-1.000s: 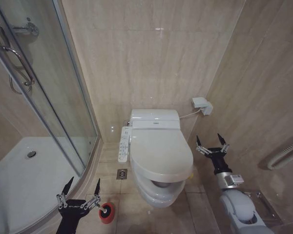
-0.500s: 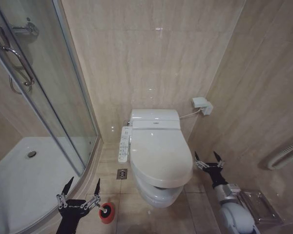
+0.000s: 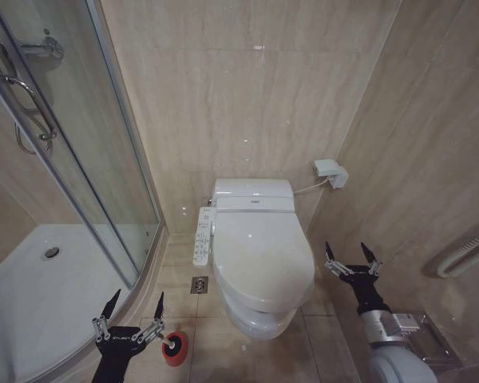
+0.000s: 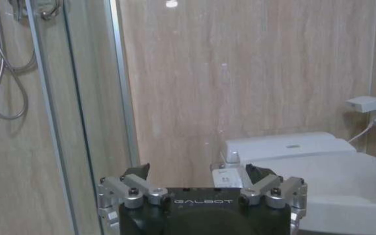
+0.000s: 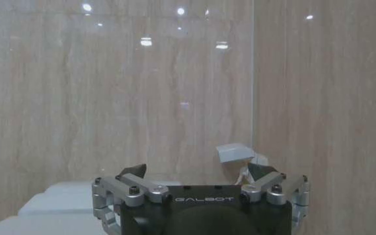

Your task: Open the toilet lid, clean the toilet bowl with a toilet brush, close the toilet lid, and flush.

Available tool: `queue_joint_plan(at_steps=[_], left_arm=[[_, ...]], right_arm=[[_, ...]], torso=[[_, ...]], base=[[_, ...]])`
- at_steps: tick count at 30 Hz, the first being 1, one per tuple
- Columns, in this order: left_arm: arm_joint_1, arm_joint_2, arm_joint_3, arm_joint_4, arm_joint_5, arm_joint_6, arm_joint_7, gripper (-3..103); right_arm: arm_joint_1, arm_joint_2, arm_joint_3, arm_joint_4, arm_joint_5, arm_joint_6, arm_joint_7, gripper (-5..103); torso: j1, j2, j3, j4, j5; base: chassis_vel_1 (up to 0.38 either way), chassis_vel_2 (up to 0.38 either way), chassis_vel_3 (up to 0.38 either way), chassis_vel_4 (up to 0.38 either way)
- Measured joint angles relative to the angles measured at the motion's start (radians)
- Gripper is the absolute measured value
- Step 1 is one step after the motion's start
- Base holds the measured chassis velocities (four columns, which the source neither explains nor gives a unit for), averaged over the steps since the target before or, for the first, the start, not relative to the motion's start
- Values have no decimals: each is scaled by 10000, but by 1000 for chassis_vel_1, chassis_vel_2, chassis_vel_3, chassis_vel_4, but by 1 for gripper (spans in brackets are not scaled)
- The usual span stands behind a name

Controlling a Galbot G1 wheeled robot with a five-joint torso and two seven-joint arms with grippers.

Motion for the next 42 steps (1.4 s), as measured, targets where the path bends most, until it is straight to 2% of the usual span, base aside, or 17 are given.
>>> queue_joint_plan(at_steps=[8, 19, 25, 42], left_arm=[[0, 0, 0, 0, 0, 0, 0, 99], [0, 0, 0, 0, 0, 0, 0, 99], [-1, 0, 0, 0, 0, 0, 0, 99], [0, 0, 1, 0, 0, 0, 1, 99]], right_arm=[[-418, 299, 374, -222, -365, 504, -46, 100], [-1444, 485, 982, 213, -300, 871, -54, 100], [-2058, 899, 1047, 630, -280, 1022, -71, 100], [-2530, 1222, 1551, 649, -265, 1523, -243, 100]], torso=[[0, 0, 0, -1, 1], [0, 0, 0, -2, 1], [0, 0, 1, -1, 0], [0, 0, 1, 0, 0]], base=[[0, 0, 0, 0], [0, 0, 0, 0], [0, 0, 0, 0], [0, 0, 0, 0]])
